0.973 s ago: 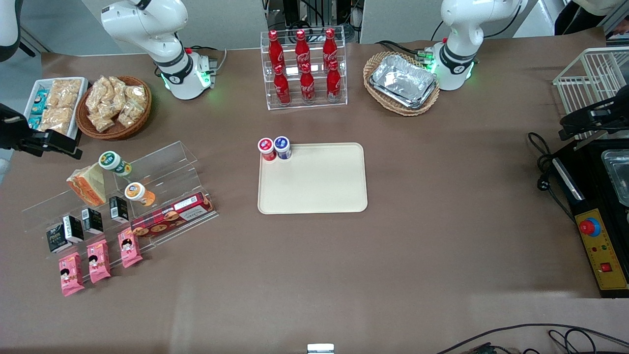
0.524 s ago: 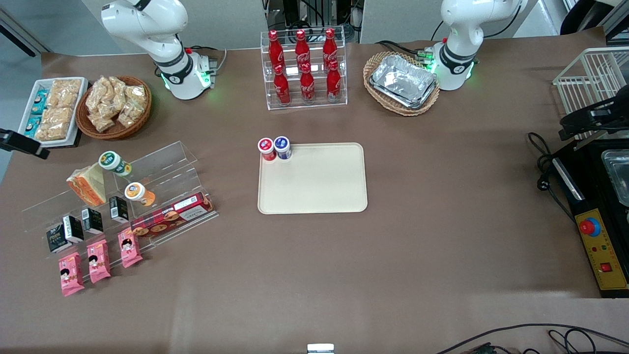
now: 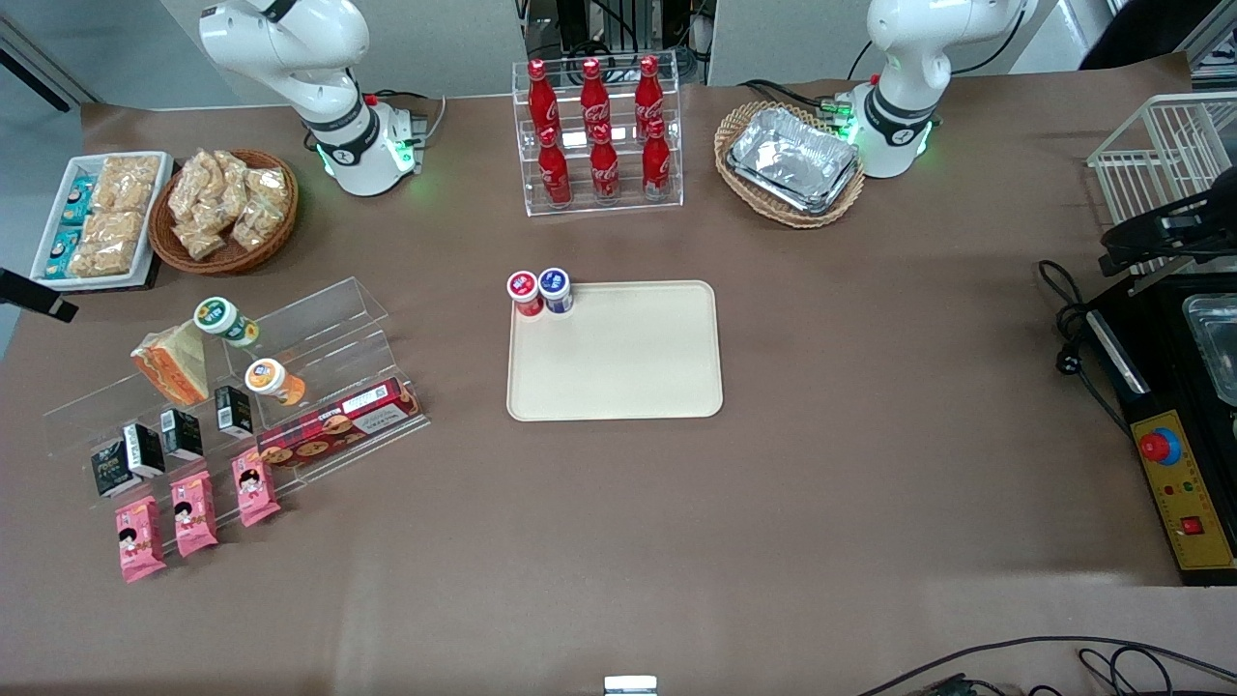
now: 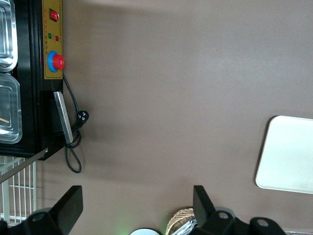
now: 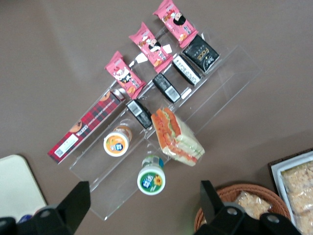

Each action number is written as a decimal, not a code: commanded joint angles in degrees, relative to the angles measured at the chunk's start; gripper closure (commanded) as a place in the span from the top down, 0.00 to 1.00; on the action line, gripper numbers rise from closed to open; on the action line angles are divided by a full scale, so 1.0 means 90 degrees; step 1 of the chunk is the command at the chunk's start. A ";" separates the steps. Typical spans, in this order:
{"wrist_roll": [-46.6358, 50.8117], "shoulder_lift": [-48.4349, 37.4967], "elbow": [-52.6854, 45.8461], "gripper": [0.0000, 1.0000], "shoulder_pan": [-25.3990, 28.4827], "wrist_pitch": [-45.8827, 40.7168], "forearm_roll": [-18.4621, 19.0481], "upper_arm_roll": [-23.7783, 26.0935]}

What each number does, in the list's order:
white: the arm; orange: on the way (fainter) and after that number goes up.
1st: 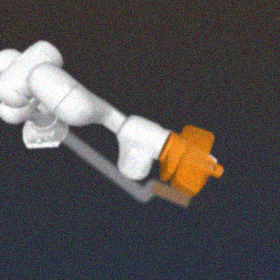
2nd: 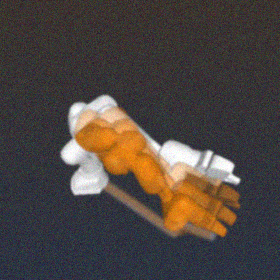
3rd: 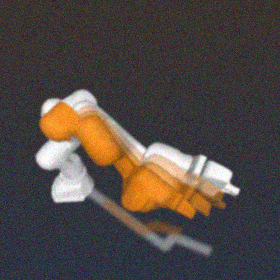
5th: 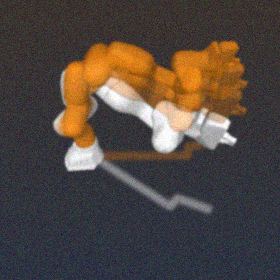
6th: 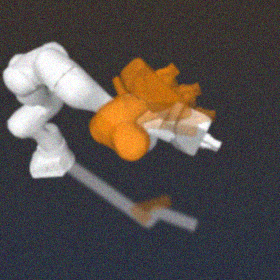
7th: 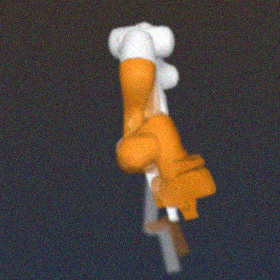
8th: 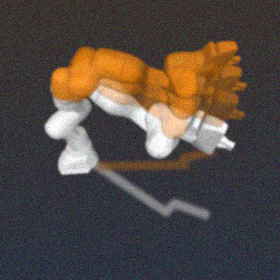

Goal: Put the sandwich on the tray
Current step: 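Move the right gripper toward the wrapped sandwich on the acrylic rack, then lower the open right gripper over the wrapped sandwich, then close the right gripper on the sandwich and lift it off the rack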

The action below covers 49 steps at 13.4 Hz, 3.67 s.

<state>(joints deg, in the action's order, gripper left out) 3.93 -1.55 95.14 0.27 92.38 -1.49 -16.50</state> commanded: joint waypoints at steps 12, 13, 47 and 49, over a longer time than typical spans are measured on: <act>-0.2399 -0.0278 0.2386 1.00 -0.0147 0.1549 0.0097 0.0037; -0.2457 -0.0326 0.2726 1.00 -0.0147 0.1900 0.0107 0.0037; -0.2877 0.0504 0.3072 0.71 -0.0304 0.3290 0.0878 0.0027; -0.2907 0.0504 0.3072 0.59 -0.0313 0.3290 0.0878 0.0027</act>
<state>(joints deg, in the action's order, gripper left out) -21.29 3.25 122.32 -1.98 120.84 5.28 -16.48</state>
